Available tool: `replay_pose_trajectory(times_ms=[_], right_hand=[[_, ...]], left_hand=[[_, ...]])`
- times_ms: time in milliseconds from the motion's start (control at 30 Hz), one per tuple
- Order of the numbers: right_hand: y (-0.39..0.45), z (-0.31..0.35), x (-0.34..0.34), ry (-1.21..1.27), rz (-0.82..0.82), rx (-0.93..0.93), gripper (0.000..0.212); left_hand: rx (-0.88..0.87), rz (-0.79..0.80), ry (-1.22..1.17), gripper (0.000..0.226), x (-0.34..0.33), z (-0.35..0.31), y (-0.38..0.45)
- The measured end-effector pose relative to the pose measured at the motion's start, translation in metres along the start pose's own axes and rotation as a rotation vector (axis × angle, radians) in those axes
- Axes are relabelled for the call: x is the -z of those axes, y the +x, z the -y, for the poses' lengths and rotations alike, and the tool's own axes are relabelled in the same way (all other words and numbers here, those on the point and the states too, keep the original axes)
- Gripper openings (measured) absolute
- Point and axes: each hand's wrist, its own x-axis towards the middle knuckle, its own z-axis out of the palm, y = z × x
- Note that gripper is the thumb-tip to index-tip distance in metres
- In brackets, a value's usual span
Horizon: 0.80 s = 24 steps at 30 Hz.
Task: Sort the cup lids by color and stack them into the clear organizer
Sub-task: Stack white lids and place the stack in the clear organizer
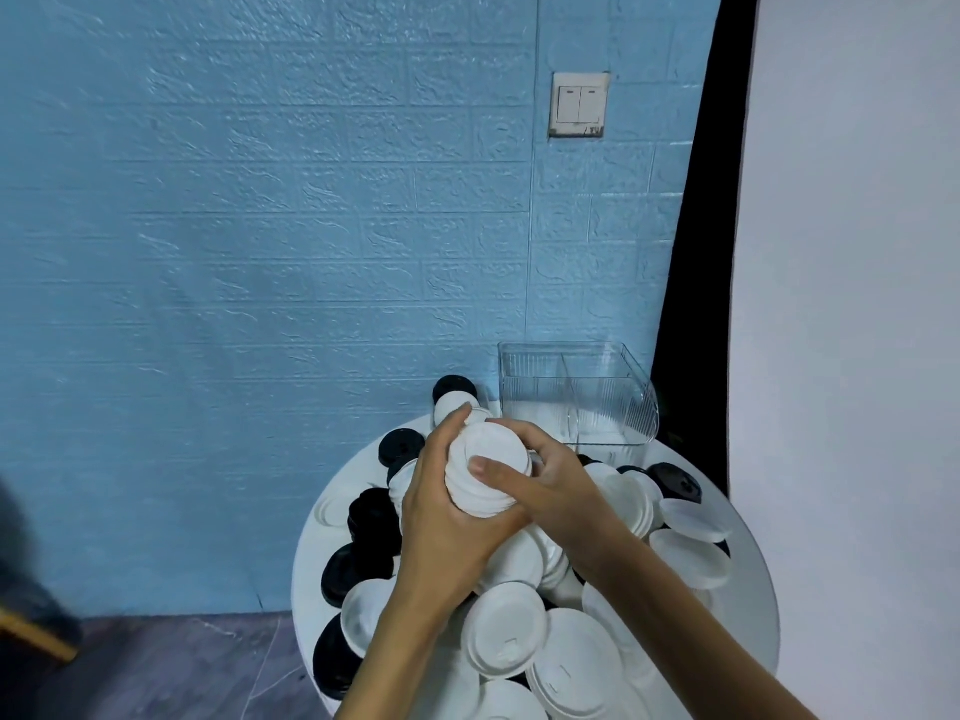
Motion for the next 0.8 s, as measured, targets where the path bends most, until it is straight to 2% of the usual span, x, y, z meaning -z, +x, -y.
replay_pose_trajectory(times_ms=[133,267,367,467,567,667,800], right_hand=[[-0.002,-0.003,0.000,-0.009,0.033,-0.049,0.036],[-0.010,-0.001,0.005,-0.135,0.130,-0.079,0.029],[-0.031,-0.016,0.029,-0.447,0.074,0.073,0.028],[-0.059,-0.038,0.049,-0.783,0.237,0.282,0.038],[-0.072,-0.052,0.054,-1.009,0.385,0.331,0.055],[-0.071,-0.068,0.058,-1.137,0.385,0.413,0.056],[-0.069,-0.079,0.054,-1.140,0.420,0.357,0.043]], left_hand=[[0.001,-0.006,0.004,0.074,0.005,0.004,-0.004],[0.044,-0.018,-0.055,0.070,0.012,0.009,-0.011],[0.081,-0.031,-0.099,0.072,0.021,0.013,-0.015],[0.108,-0.020,-0.129,0.073,0.028,0.016,-0.016],[0.099,-0.005,-0.131,0.073,0.031,0.020,-0.018],[0.078,0.002,-0.117,0.076,0.033,0.023,-0.019],[0.091,-0.001,-0.130,0.077,0.034,0.027,-0.020]])
